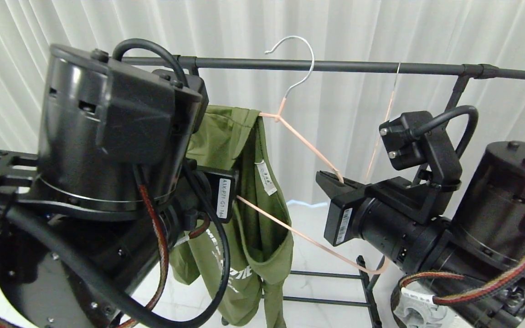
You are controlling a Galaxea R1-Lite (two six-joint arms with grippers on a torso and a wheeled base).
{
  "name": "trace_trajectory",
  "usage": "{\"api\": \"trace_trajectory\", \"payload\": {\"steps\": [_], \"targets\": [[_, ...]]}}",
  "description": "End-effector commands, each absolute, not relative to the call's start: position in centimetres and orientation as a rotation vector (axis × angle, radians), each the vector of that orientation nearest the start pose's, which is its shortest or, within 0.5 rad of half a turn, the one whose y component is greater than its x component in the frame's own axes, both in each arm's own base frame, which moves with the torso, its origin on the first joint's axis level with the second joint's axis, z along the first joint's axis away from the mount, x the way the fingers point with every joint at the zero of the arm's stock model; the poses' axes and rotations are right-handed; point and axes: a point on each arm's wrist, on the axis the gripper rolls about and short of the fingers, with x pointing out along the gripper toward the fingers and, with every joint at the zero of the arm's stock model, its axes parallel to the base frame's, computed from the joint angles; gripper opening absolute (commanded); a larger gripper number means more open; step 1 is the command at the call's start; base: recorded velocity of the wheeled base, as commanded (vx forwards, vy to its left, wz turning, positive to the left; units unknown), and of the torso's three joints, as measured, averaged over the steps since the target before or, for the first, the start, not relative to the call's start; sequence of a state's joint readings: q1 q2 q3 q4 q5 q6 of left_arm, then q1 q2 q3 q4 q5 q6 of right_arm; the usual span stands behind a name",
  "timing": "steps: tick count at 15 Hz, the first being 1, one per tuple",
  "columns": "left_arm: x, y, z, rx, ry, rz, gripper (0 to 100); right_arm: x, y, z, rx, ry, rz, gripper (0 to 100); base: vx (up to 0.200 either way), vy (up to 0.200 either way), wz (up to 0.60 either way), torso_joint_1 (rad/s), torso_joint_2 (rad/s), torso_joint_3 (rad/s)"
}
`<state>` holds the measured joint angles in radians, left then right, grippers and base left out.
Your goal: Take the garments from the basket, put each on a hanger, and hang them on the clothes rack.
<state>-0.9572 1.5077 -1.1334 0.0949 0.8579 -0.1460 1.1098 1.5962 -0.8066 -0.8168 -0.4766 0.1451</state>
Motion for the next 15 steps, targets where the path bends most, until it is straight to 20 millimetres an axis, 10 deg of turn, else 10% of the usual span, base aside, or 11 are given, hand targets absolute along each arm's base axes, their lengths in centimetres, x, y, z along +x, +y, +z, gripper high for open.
{"api": "trace_trajectory", "payload": {"steps": [1,11,15], "targets": [[16.0,-19.8,26.1,0.228,0.297,-0.074,100,13.5,24.7,23.5,0.158,0.008,0.630,0,0.000,0.000,0.00,0.000,0.00,0.000],[9.5,-12.6,28.2,0.375,0.177,-0.342,100,11.7,18.6,21.7,0.029,-0.050,0.569,0,0.000,0.000,0.00,0.000,0.00,0.000],[10.7,-11.1,28.5,0.520,0.135,-0.579,100,10.2,16.3,21.1,-0.037,-0.073,0.583,0,0.000,0.000,0.00,0.000,0.00,0.000]]}}
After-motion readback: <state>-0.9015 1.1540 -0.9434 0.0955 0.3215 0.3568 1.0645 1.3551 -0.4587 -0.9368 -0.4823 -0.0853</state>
